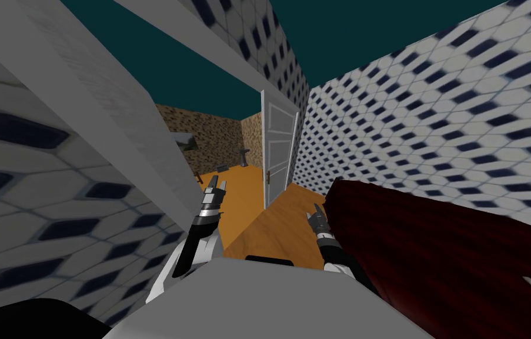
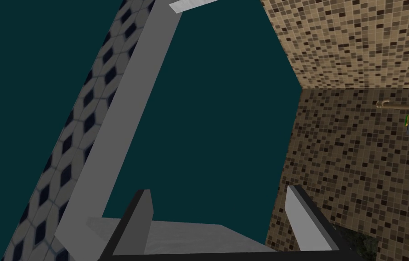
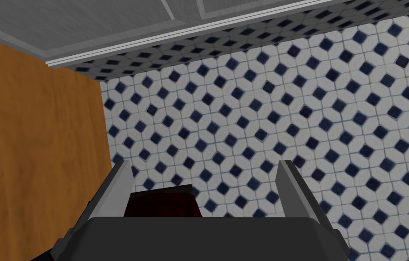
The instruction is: Push the door open
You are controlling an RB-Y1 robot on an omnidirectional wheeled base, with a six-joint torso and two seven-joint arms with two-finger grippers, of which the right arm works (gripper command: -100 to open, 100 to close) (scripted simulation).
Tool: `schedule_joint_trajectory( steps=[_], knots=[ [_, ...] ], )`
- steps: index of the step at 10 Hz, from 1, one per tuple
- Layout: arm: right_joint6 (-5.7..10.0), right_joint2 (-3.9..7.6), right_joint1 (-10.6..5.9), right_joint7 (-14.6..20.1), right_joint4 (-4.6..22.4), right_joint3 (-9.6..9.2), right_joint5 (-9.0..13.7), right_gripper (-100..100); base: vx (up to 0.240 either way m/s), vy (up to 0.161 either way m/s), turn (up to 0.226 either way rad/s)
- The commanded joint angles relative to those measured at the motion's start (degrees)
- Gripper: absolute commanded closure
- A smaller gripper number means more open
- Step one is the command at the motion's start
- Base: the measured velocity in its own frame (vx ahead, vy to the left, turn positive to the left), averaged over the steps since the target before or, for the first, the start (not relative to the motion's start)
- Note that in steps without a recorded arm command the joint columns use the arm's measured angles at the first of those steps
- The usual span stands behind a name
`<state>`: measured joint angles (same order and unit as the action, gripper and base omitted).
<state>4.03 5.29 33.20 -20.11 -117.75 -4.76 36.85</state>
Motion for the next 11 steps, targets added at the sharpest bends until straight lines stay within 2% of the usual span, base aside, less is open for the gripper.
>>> schedule_joint_trajectory(
  steps=[1, 11],
  knots=[
    [-1.72, -0.06, 0.49, -1.4, 0.9, -0.31, 2.5, -100, 0.095, -0.002, 0.058],
    [-12.27, 0.61, 1.44, -9.2, 8.4, -0.89, 19.2, -100, 0.1, -0.008, 0.06]
  ],
)
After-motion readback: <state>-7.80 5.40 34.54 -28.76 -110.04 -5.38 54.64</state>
